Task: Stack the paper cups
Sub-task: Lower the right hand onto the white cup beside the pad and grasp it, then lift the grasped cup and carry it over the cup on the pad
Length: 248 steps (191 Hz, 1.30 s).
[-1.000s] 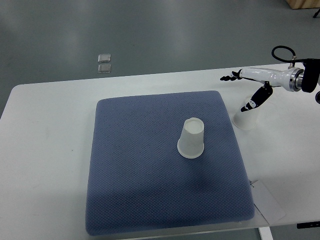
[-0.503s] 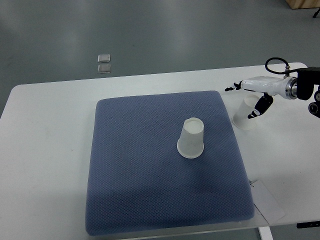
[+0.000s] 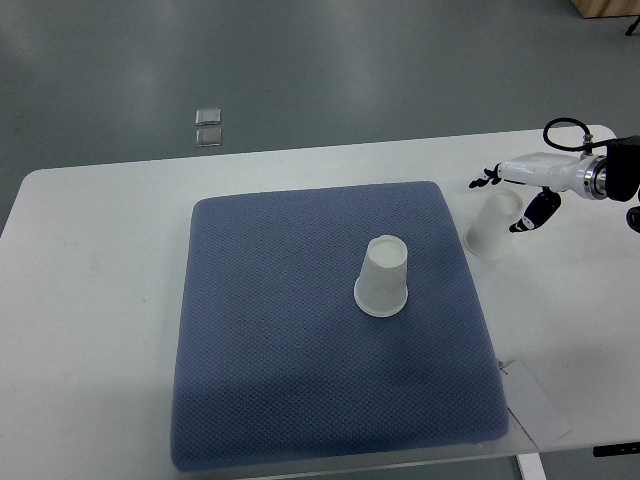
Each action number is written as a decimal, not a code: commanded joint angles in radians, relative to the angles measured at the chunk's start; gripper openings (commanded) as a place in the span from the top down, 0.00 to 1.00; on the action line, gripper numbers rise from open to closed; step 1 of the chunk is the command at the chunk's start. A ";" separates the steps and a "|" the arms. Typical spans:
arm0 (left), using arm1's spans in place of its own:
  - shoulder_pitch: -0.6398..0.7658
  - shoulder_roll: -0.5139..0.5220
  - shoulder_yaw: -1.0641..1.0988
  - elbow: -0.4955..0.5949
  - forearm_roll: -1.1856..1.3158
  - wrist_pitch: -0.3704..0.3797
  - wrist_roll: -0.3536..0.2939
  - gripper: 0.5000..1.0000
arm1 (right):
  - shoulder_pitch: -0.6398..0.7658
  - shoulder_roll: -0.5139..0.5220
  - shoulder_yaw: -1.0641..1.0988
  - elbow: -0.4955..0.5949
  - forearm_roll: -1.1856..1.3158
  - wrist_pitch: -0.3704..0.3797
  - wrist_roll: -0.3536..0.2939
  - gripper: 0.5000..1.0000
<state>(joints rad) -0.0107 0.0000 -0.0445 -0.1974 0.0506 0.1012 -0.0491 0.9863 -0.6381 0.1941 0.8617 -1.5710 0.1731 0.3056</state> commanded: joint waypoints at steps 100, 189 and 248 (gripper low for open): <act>0.000 0.000 0.000 0.000 0.000 0.000 0.000 0.00 | -0.003 0.025 -0.022 -0.036 -0.010 -0.030 0.015 0.77; 0.000 0.000 0.000 0.001 0.000 0.000 0.000 0.00 | 0.207 -0.046 -0.002 0.013 0.045 -0.018 0.147 1.00; 0.000 0.000 0.000 0.000 0.000 0.000 0.000 0.00 | 0.353 -0.064 -0.001 0.229 0.120 0.037 0.171 1.00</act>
<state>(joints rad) -0.0107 0.0000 -0.0445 -0.1976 0.0506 0.1013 -0.0491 1.3044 -0.7025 0.1927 1.0231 -1.4585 0.1874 0.4777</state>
